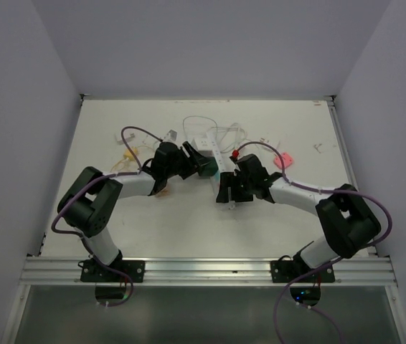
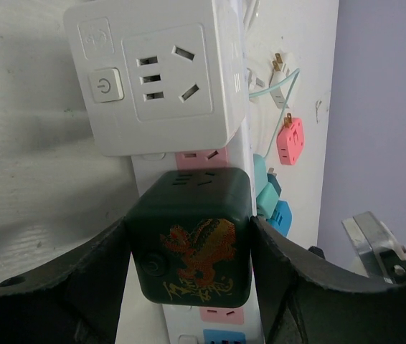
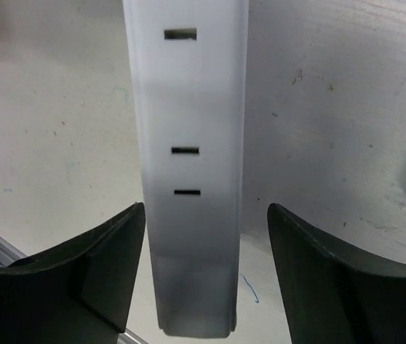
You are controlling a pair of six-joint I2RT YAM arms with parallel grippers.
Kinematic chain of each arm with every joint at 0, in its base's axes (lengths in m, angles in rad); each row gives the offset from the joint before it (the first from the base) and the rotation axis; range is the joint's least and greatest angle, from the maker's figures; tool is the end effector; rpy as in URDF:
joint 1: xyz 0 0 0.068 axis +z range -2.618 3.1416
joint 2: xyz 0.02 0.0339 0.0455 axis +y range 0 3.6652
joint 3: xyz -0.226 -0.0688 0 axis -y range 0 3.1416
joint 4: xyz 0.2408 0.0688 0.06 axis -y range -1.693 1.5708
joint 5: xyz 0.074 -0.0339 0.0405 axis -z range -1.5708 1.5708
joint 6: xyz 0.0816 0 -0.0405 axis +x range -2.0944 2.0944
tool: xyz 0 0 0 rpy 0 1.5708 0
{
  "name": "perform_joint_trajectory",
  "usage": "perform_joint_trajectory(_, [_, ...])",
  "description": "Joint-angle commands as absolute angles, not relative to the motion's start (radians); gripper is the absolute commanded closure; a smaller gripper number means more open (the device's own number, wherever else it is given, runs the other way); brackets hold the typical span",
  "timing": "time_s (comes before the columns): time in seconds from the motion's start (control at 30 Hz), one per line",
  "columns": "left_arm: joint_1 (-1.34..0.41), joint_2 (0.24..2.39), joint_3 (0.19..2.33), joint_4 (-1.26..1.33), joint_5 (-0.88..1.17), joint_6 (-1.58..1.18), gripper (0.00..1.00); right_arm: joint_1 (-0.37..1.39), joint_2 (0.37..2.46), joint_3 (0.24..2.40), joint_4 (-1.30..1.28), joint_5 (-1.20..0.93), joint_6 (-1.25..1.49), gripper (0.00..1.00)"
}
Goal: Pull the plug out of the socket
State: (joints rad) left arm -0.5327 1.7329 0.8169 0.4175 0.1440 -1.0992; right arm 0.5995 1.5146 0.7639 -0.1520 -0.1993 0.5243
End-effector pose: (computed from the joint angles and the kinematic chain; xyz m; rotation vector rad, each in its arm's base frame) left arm 0.3271 -0.2064 0.1081 -0.5414 2.2082 -1.0954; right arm 0.2548 0.1937 0.0979 -0.1873 2.5864 0.6985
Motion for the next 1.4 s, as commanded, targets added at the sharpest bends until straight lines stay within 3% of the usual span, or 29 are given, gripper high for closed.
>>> perform_joint_trajectory(0.0, [-0.54, 1.692, 0.764, 0.465, 0.184, -1.089, 0.71, 0.604, 1.534, 0.787, -0.144, -0.227, 0.548, 0.26])
perform_joint_trajectory(0.37, [-0.545, 1.643, 0.701, 0.469, 0.203, -1.078, 0.74, 0.604, 1.678, 0.992, -0.178, -0.183, 0.531, 0.25])
perform_joint_trajectory(0.53, [-0.554, 1.638, 0.707, 0.471, 0.203, -1.078, 0.74, 0.604, 1.71, 1.046, -0.212, -0.166, 0.522, 0.33])
perform_joint_trajectory(0.77, [-0.557, 1.631, 0.713, 0.465, 0.198, -1.078, 0.78, 0.604, 1.717, 1.022, -0.232, -0.114, 0.511, 0.74])
perform_joint_trajectory(0.83, [-0.555, 1.625, 0.712, 0.46, 0.195, -1.078, 0.8, 0.604, 1.72, 1.009, -0.239, -0.088, 0.509, 0.92])
perform_joint_trajectory(0.9, [-0.555, 1.617, 0.712, 0.453, 0.195, -1.078, 0.82, 0.604, 1.726, 1.002, -0.256, -0.063, 0.509, 1.0])
perform_joint_trajectory(1.07, [-0.555, 1.589, 0.706, 0.436, 0.189, -1.077, 0.93, 0.598, 1.735, 0.991, -0.301, 0.041, 0.518, 1.0])
perform_joint_trajectory(1.37, [-0.526, 1.52, 0.655, 0.429, 0.206, -1.089, 1.0, 0.551, 1.75, 0.959, -0.36, 0.11, 0.534, 1.0])
